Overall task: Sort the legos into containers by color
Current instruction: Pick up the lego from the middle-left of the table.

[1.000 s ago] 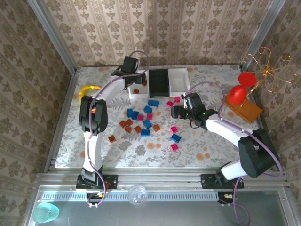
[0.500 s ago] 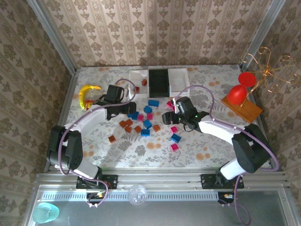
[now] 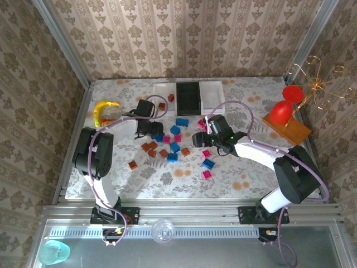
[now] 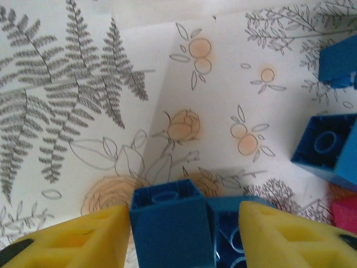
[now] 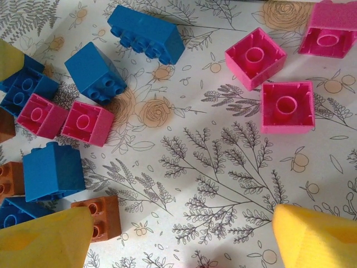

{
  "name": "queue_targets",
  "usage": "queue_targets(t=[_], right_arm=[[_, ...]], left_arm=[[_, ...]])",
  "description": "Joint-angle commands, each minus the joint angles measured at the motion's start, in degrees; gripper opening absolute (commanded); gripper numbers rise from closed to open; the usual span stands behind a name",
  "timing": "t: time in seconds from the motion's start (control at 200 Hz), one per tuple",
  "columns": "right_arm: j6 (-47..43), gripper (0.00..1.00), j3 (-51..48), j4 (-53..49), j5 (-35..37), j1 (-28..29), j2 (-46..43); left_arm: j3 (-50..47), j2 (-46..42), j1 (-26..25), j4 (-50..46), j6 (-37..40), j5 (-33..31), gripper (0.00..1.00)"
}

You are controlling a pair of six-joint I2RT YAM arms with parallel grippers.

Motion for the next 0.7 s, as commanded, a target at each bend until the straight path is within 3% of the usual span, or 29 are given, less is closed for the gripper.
queue_targets(t=[0.0,0.51,0.695], right_arm=[[0.2,0.85,0.4,-0.7,1.8,0.2,-1.0],[0.5,0.85,0.1,-0.5,2.0,0.2,-0.4],[0.4,0.85,0.2,-0.8,2.2,0.2,-0.4]], left_arm=[[1.7,1.4,1.0,0.7,-1.1,-1.5,0.52],[-1.0,2.9,3.0,0.7,-1.4,-1.0,0.41],[-2.1,1.7,2.6,-0.2,-2.4,-1.9,0.47]])
